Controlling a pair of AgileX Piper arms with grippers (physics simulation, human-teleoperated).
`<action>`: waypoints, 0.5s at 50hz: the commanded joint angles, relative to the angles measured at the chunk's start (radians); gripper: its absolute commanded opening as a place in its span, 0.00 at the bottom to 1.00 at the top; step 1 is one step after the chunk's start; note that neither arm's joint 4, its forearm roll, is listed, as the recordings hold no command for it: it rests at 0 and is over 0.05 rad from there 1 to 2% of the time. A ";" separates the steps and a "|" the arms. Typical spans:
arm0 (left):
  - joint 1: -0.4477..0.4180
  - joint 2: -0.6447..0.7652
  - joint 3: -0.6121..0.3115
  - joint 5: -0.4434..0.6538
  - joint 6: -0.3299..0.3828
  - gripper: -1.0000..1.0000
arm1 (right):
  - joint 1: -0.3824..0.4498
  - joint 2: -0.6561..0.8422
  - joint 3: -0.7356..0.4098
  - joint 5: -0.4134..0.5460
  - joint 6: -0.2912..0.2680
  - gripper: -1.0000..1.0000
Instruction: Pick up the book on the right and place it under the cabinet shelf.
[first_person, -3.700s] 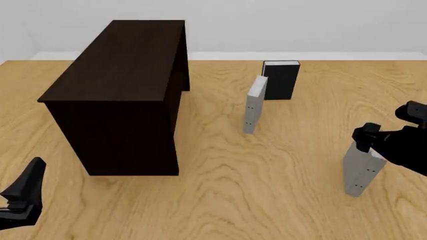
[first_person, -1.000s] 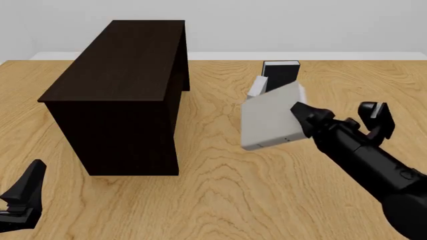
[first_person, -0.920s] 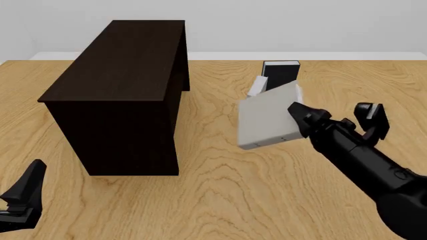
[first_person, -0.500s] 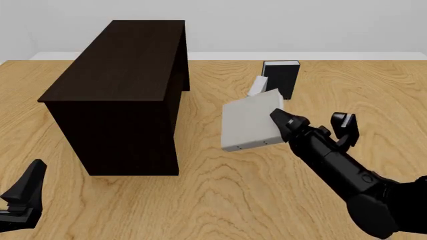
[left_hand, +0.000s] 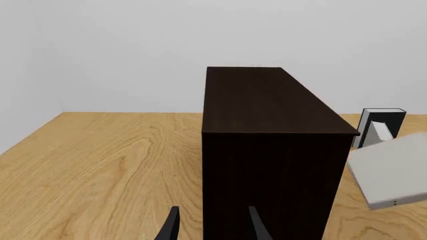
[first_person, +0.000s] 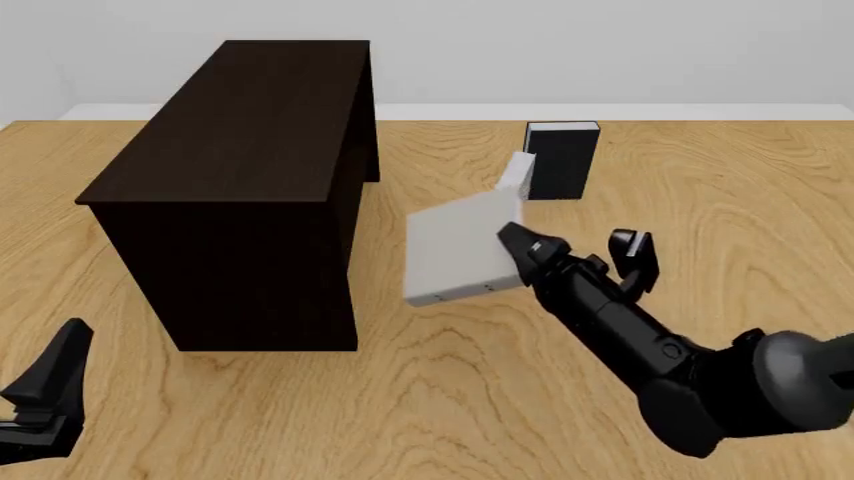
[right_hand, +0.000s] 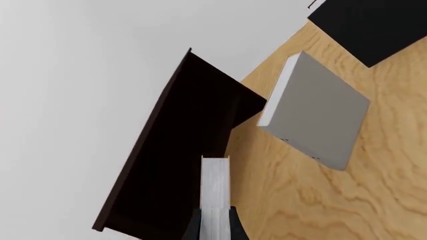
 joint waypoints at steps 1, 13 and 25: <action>0.000 0.002 0.001 -0.003 -0.001 1.00 | 0.002 0.077 -0.060 -0.043 0.036 0.00; 0.000 0.004 0.001 -0.004 -0.001 1.00 | 0.001 0.152 -0.124 -0.071 0.082 0.00; 0.000 0.007 0.001 -0.006 -0.002 1.00 | 0.010 0.207 -0.176 -0.072 0.098 0.00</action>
